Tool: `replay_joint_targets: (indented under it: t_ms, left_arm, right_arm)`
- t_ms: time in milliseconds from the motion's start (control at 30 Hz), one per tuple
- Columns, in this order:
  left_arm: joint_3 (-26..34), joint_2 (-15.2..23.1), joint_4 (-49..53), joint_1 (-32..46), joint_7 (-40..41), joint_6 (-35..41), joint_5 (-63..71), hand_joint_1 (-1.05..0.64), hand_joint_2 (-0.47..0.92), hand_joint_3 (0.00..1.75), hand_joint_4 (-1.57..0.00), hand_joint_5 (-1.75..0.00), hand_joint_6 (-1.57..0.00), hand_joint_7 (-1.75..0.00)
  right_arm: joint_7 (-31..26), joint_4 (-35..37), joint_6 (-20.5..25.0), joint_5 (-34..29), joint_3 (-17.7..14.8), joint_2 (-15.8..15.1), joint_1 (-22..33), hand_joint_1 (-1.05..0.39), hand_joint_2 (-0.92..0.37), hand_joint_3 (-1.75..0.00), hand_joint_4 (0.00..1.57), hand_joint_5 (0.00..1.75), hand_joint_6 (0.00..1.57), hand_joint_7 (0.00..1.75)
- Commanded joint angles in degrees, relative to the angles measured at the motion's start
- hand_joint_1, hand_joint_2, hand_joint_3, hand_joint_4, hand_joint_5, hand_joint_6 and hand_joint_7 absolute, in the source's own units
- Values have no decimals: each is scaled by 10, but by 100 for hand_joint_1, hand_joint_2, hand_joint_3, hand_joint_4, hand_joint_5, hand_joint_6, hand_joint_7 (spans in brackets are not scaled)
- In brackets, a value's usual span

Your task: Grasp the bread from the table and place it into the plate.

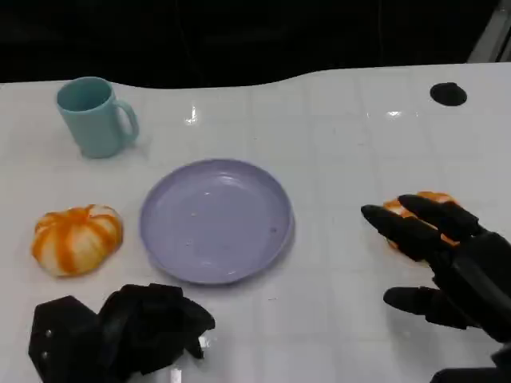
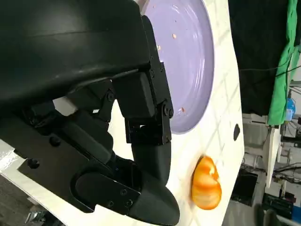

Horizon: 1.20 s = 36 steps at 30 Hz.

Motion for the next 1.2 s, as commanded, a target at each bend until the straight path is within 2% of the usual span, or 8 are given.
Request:
replay_joint_targets:
  t_ms: [33, 200, 367, 467, 733, 967, 1200]
  left_arm:
    - [4, 7, -2, 6, 1, 6, -2, -105, 63, 25, -88, -152, -148, -47]
    - [1, 6, -4, 7, 3, 6, 1, -105, 63, 25, -88, -152, -149, -47]
    - [2, 2, -4, 7, 3, 8, -1, -105, 62, 25, -89, -152, -149, -47]
    - [1, 2, -6, 8, 4, 5, 0, -105, 63, 25, -89, -152, -149, -47]
    - [2, 1, -11, 13, 4, 1, 0, -105, 63, 26, -89, -152, -149, -46]
    - [1, 1, -19, 17, 5, 6, 1, -105, 63, 26, -89, -152, -149, -46]
    - [0, 2, -19, 17, 6, 7, 3, -105, 63, 26, -89, -153, -149, -46]
  right_arm:
    - [10, -17, 38, -15, -8, -13, -11, -41, -87, 0, 3, 16, 17, 0]
    - [8, -17, 86, -42, -6, -11, -26, -35, -87, 0, 0, 20, 18, 1]
    - [13, -10, 120, -70, 4, -16, -46, -38, -89, -1, 0, 20, 19, 1]
    - [30, -2, 144, -78, 13, -13, -62, -38, -87, 0, 0, 18, 20, 1]
    - [56, 38, 200, -89, 44, -4, -100, -31, -82, -1, 0, 26, 25, 2]
    - [72, 93, 234, -82, 69, 11, -131, -26, -78, 0, 0, 30, 27, 1]
    - [50, 168, 238, -75, 86, 21, -168, -20, -77, 0, 3, 34, 31, 2]
